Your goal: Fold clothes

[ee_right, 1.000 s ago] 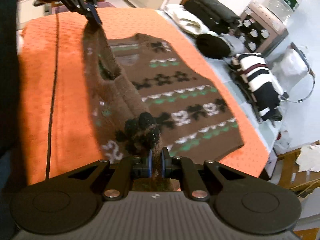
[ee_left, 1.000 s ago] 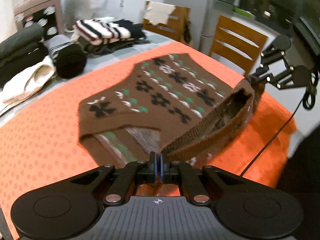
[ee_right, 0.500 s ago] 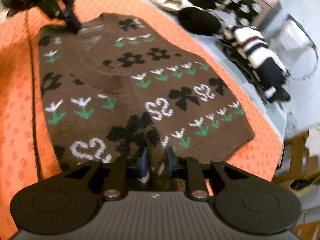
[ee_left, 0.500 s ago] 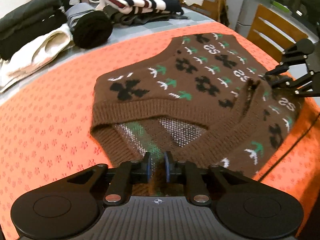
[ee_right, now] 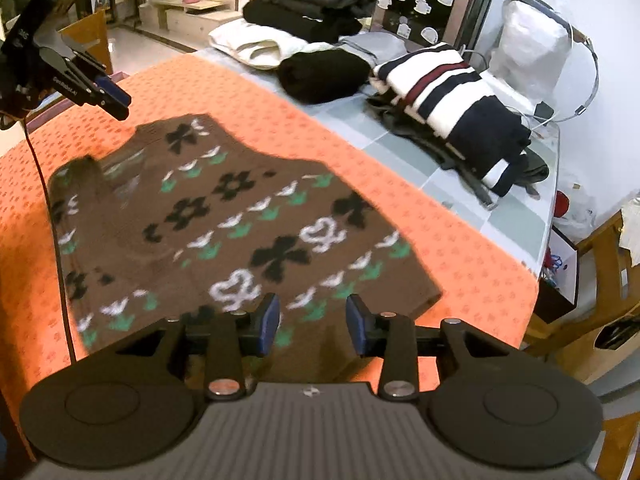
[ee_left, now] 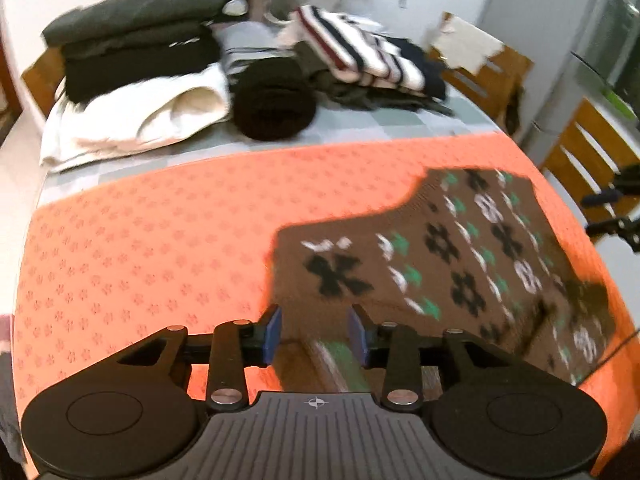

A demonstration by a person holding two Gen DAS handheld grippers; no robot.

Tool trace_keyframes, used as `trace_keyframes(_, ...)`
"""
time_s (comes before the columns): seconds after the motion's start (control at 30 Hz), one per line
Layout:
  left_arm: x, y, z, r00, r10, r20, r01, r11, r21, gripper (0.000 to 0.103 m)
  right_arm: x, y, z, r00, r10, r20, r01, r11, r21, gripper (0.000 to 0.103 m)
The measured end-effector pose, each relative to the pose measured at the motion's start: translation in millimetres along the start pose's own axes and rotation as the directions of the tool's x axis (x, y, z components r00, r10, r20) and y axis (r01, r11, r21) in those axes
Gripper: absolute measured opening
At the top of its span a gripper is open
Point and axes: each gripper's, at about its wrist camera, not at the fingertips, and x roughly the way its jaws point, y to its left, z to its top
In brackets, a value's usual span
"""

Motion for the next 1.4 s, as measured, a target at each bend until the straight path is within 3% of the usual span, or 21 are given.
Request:
trace_keyframes(0.13,19,12,23,0.999,0.005,-0.037,-0.005,1.0,0.0,0.042,21,-22,19,0.998,0.062,-0.033,-0.063,0.998,-0.019,0.047)
trace_keyframes(0.37,62,26,43,0.991,-0.056,-0.124,0.059,0.998,0.024,0.048,71,-53,44,0.987,0.131,-0.096,-0.137,0.989,-0.061,0.049)
trace_keyframes(0.57,84,40,51,0.97,-0.188,-0.155,0.182,0.982,-0.051,0.047,114,-81,64,0.979,0.186,-0.087,-0.189,0.981,-0.032,0.049)
trace_keyframes(0.8,99,44,47,0.961,-0.207,-0.182,0.201,0.978,-0.05,0.047,151,-95,76,0.956,0.263,-0.133,-0.265,0.964,0.003,0.049)
trace_keyframes(0.87,99,46,47,0.961,-0.222,-0.164,0.214,0.975,-0.061,0.047,157,-93,77,0.946,0.287,-0.15,-0.288,0.957,0.01,0.043)
trace_keyframes(0.9,99,46,46,0.961,-0.229,-0.155,0.221,0.973,-0.067,0.045,159,-92,77,0.942,0.298,-0.154,-0.3,0.954,0.015,0.03)
trace_keyframes(0.93,99,46,46,0.962,-0.233,-0.144,0.225,0.972,-0.071,0.036,157,-91,77,0.941,0.304,-0.151,-0.305,0.952,0.016,0.015)
trace_keyframes(1.0,95,45,43,0.969,-0.224,-0.102,0.218,0.974,-0.062,0.014,150,-87,76,0.942,0.307,-0.132,-0.308,0.951,0.011,0.011)
trace_keyframes(1.2,61,32,32,0.974,-0.226,0.007,0.226,0.974,0.033,0.012,96,-68,68,0.958,0.286,-0.032,-0.287,0.957,-0.034,0.01)
trace_keyframes(1.4,15,15,10,0.97,-0.232,0.068,0.222,0.966,0.132,0.012,33,-20,42,0.97,0.241,0.036,-0.236,0.964,-0.12,0.01)
